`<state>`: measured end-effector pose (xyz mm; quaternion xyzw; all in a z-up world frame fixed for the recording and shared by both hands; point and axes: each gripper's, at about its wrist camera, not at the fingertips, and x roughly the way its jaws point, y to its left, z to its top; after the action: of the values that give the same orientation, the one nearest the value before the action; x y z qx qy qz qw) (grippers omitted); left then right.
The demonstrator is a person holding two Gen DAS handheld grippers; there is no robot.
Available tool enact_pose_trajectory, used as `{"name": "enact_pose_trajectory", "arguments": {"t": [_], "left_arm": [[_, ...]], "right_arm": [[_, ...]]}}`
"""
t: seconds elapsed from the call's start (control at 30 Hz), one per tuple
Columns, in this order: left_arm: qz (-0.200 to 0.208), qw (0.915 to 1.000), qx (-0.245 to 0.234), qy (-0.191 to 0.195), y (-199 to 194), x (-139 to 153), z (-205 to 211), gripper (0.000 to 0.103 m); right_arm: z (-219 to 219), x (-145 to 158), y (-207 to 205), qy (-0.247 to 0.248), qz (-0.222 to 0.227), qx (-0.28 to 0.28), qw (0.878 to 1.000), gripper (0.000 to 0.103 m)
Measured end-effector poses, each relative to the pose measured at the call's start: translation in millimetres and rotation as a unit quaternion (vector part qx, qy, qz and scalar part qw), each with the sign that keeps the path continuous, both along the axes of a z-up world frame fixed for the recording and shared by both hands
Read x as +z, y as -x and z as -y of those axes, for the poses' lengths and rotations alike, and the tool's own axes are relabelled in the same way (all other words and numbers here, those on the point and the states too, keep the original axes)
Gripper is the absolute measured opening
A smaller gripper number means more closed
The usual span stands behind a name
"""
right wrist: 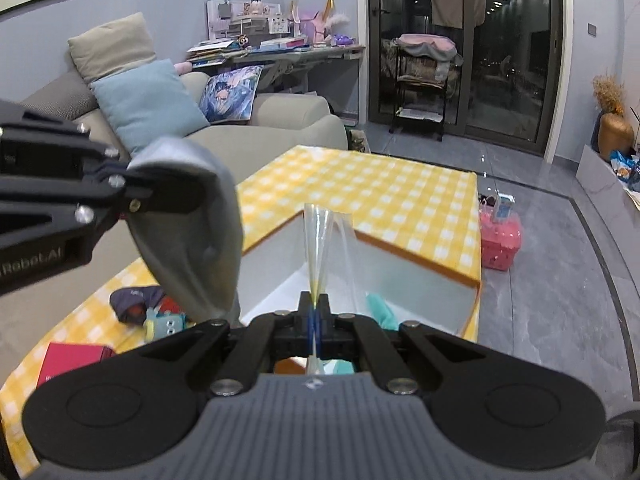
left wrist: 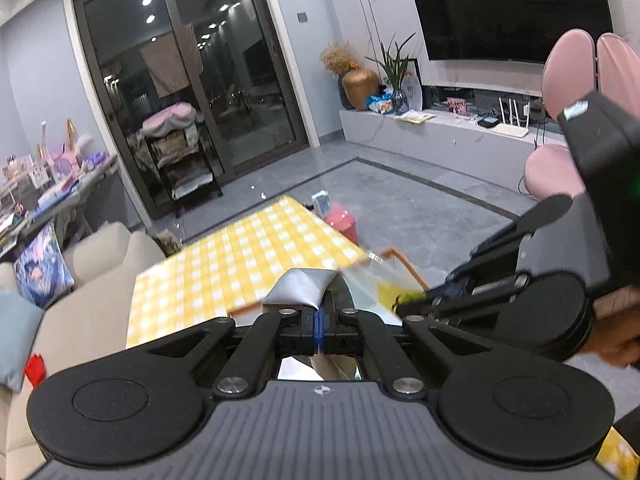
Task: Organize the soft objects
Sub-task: 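Lift the silver bag and clear bag with both tools over the orange box, then open both tools to drop the silver and clear bags into the box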
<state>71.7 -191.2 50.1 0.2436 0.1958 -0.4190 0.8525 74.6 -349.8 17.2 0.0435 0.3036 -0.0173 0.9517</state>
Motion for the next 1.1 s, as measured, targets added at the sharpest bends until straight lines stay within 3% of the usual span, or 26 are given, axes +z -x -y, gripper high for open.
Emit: {"name": "enact_pose_trajectory", "arguments": {"t": [0.23,0.53,0.77,0.97,1.1], "left_arm": [[0.013,0.9999,-0.009,-0.001,-21,7,20,0.000],[0.000,0.9999,-0.001,-0.010,-53,-11,25,0.000],[-0.016,0.9996,0.011,-0.018,-86,-31,28,0.000],[-0.056,0.9975,0.019,-0.038,-115,-59,28,0.000],[-0.079,0.9940,0.017,-0.074,-134,-84,32,0.000]], "right_arm": [[6,-6,-35,0.006,-0.006,0.007,1.000,0.000],[7,-24,-66,0.001,-0.008,0.007,1.000,0.000],[8,-58,-99,-0.014,-0.036,0.007,0.999,0.000],[8,-91,-130,-0.059,-0.074,0.001,0.995,0.000],[13,-121,-146,-0.103,-0.120,-0.022,0.987,0.000]]}}
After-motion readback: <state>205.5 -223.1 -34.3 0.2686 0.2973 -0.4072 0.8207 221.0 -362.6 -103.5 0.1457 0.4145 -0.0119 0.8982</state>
